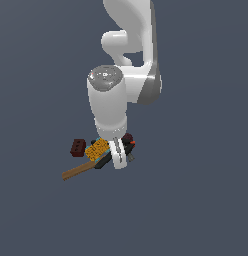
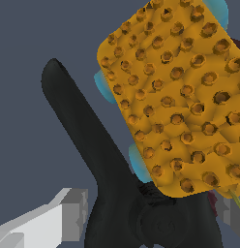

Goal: Pick up a designated object from a clutter of objects.

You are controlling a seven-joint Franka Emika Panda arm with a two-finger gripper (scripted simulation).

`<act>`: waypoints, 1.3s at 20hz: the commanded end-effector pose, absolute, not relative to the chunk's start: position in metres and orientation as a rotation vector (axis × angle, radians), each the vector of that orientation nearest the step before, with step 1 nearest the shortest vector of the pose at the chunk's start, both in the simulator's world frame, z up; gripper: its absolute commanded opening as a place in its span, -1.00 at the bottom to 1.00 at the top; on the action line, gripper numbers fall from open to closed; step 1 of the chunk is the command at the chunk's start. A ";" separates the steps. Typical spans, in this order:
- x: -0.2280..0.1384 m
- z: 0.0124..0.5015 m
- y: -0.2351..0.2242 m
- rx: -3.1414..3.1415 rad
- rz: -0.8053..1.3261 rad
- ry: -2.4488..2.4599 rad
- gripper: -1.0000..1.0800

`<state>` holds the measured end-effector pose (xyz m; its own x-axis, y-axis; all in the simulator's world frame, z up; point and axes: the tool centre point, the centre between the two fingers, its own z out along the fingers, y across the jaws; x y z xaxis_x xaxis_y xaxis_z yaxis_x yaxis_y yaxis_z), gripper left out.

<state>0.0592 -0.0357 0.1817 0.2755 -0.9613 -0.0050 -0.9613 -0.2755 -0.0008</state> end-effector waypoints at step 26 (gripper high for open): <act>0.002 0.430 -0.050 -2.510 0.000 1.890 -1.00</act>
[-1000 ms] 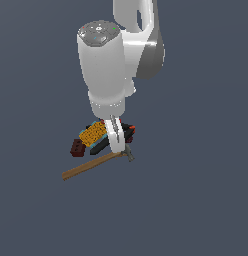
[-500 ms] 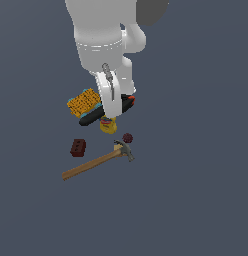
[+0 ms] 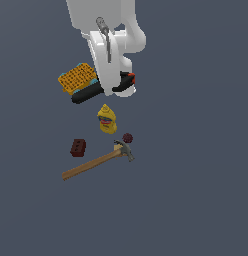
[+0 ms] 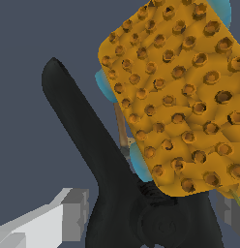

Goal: Pick up a designated object from a clutter of objects.

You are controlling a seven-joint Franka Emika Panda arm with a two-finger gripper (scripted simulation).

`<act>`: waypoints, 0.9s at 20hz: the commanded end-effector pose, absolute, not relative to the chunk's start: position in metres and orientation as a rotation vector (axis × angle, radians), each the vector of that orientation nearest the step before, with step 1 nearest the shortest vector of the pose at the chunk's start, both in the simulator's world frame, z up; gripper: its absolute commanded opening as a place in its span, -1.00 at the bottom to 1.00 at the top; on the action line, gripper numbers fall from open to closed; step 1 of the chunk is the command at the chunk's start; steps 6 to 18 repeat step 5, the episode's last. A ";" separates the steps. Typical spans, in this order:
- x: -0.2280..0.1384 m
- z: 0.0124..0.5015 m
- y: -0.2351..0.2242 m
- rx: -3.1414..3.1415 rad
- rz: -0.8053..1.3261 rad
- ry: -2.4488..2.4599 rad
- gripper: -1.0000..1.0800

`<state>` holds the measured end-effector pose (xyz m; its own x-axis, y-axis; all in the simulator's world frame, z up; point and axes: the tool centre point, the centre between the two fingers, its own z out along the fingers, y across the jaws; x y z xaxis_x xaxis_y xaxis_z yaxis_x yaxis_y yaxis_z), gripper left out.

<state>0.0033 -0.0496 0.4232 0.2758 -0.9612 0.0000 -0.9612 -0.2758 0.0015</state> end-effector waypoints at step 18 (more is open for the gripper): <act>0.001 0.437 -0.050 2.510 0.000 -1.889 -1.00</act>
